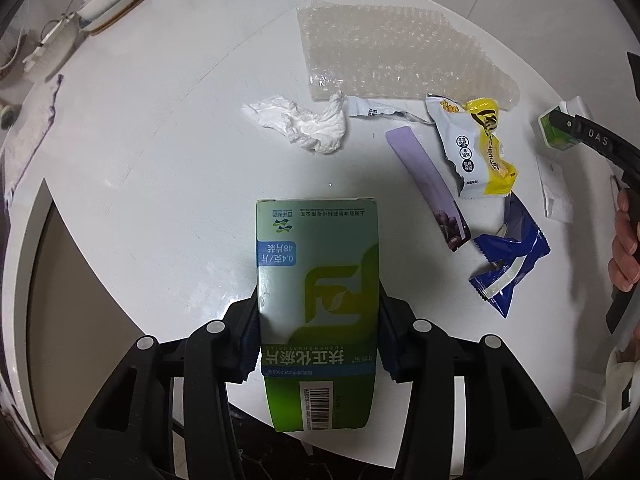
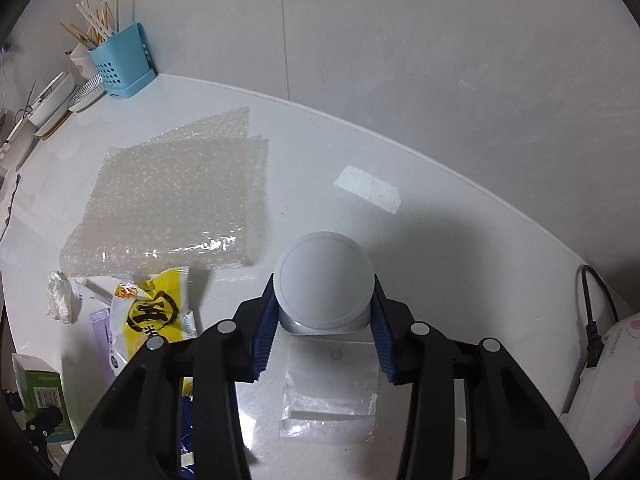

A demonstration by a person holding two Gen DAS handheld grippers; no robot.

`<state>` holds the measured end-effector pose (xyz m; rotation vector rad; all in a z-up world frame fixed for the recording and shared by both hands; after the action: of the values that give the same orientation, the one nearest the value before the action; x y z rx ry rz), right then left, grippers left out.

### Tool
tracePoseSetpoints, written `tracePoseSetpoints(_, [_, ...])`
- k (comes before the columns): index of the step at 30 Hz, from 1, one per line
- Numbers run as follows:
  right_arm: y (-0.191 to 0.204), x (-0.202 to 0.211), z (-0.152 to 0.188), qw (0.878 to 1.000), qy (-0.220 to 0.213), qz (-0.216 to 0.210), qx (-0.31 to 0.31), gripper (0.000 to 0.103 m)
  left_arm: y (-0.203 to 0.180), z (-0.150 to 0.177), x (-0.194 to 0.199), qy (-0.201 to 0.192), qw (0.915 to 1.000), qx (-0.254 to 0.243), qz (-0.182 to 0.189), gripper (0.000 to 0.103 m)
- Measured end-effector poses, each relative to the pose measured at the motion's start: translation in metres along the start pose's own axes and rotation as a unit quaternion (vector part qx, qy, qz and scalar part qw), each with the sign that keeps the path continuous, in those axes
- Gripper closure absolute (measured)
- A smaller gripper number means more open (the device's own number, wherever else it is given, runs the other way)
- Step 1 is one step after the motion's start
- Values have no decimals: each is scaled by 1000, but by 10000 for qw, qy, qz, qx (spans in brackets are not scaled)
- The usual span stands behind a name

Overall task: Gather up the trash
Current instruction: 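Grasp the green medicine box with the left tool while the right tool grasps the white pill bottle, then carry the green box and white pill bottle down over the wastebasket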

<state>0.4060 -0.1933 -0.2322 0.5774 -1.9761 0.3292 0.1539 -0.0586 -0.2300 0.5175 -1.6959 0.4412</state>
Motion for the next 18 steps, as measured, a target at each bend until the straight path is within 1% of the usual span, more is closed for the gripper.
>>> tracePoseSetpoints(3, [3, 11, 0, 10000, -84, 10, -29, 63, 6, 2, 13, -71, 10000, -48, 47, 57])
tracePoseSetpoints(10, [11, 45, 4, 9995, -296, 37, -107, 63, 16, -8, 28, -324, 9989, -292, 148, 57])
tracePoseSetpoints(16, [19, 83, 16, 9984, -479, 112, -270, 63, 18, -17, 35, -485, 9967, -576, 295, 57])
tracePoseSetpoints(18, [22, 94, 22, 9981, -470, 155, -358, 63, 20, -19, 37, -510, 9956, -712, 331, 57])
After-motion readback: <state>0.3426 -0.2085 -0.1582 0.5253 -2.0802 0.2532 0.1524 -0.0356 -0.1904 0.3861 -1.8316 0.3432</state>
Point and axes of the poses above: each gripper's, at about its wrist camera, not at the fingertips, and x roughly against the way its jaws point, y to its left, z to its underside, the point moved 9 cm from there along -x, roughly the way its jaws point, and after that the axes turned 1 degree about -x, right-handed, at the moved point
